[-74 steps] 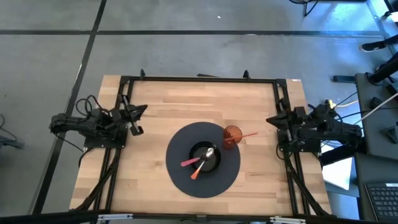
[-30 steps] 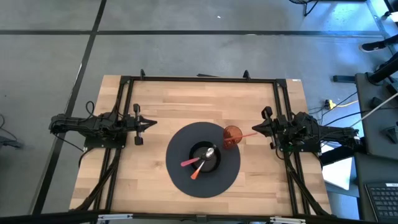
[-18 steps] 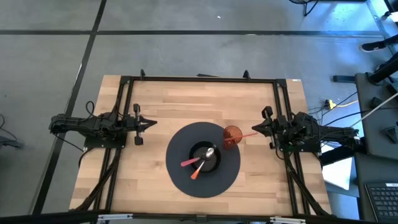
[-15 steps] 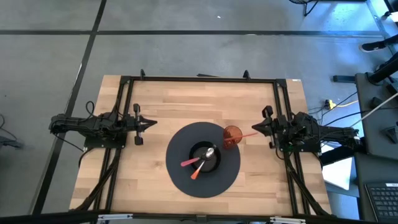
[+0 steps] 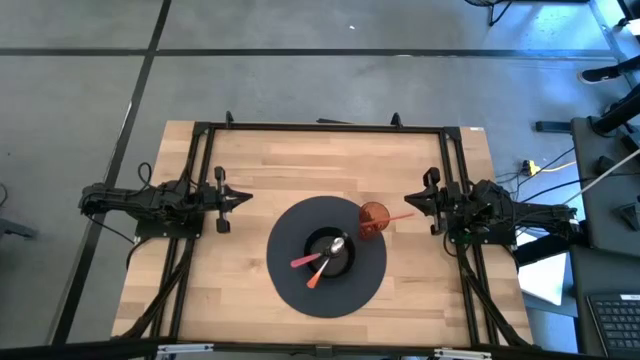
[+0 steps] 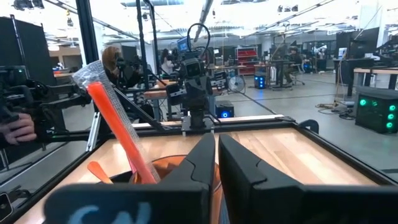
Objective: Pick & Place Utensil
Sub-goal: Return to Home Position
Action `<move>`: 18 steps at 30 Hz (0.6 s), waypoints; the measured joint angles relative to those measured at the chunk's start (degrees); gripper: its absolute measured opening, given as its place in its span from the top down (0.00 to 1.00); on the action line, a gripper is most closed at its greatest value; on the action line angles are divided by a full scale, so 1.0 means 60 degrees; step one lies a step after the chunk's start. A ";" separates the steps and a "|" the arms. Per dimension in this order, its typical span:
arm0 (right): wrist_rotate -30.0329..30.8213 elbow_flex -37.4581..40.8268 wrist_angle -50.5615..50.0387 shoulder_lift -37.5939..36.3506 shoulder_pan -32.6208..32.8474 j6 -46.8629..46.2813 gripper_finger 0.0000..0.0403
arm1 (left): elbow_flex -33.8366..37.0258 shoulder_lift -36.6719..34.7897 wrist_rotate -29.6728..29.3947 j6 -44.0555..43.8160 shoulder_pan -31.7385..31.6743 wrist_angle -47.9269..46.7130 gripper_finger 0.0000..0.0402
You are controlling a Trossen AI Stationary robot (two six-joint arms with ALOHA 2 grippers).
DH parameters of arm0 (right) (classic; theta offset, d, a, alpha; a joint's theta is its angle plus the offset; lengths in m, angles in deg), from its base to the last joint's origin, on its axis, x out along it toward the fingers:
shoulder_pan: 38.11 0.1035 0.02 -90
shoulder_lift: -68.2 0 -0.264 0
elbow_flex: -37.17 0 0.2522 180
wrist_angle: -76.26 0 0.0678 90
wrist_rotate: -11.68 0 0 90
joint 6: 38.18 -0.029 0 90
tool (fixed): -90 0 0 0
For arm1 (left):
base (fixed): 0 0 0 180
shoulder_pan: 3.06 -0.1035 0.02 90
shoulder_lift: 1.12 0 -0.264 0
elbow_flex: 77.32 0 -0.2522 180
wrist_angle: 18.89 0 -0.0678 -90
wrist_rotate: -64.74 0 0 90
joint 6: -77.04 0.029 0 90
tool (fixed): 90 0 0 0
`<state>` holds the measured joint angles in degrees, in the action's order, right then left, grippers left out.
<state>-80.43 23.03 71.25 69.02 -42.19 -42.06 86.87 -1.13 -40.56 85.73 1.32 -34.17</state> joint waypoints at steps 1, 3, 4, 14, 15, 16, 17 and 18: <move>0.0000 0.0000 0.0000 0.0000 0.0002 -0.0006 0.94 | 0.0000 0.0000 -0.0002 -0.0021 0.0000 0.0000 0.98; 0.0004 0.0000 0.0001 0.0000 0.0001 -0.0006 0.94 | 0.0000 0.0000 -0.0002 -0.0015 0.0000 0.0000 0.99; 0.0004 0.0000 0.0004 0.0000 0.0004 0.0001 0.94 | 0.0000 0.0000 -0.0002 -0.0015 0.0000 0.0000 0.99; 0.0000 0.0000 -0.0045 0.0000 0.0004 -0.0029 0.94 | 0.0000 0.0000 -0.0002 -0.0008 0.0000 0.0000 0.99; 0.0004 0.0000 -0.0052 0.0000 0.0004 -0.0029 0.94 | 0.0000 0.0000 -0.0002 -0.0009 0.0000 0.0000 0.99; 0.0001 -0.0002 -0.0059 0.0000 0.0003 -0.0029 0.94 | 0.0000 0.0000 -0.0002 -0.0008 0.0003 0.0000 0.99; 0.0000 -0.0003 -0.0062 0.0000 0.0003 -0.0029 0.94 | 0.0000 0.0000 -0.0002 -0.0008 0.0000 0.0000 0.99; 0.0000 0.0000 -0.0069 0.0000 0.0004 -0.0029 0.94 | 0.0000 0.0000 -0.0002 -0.0008 0.0002 0.0000 0.99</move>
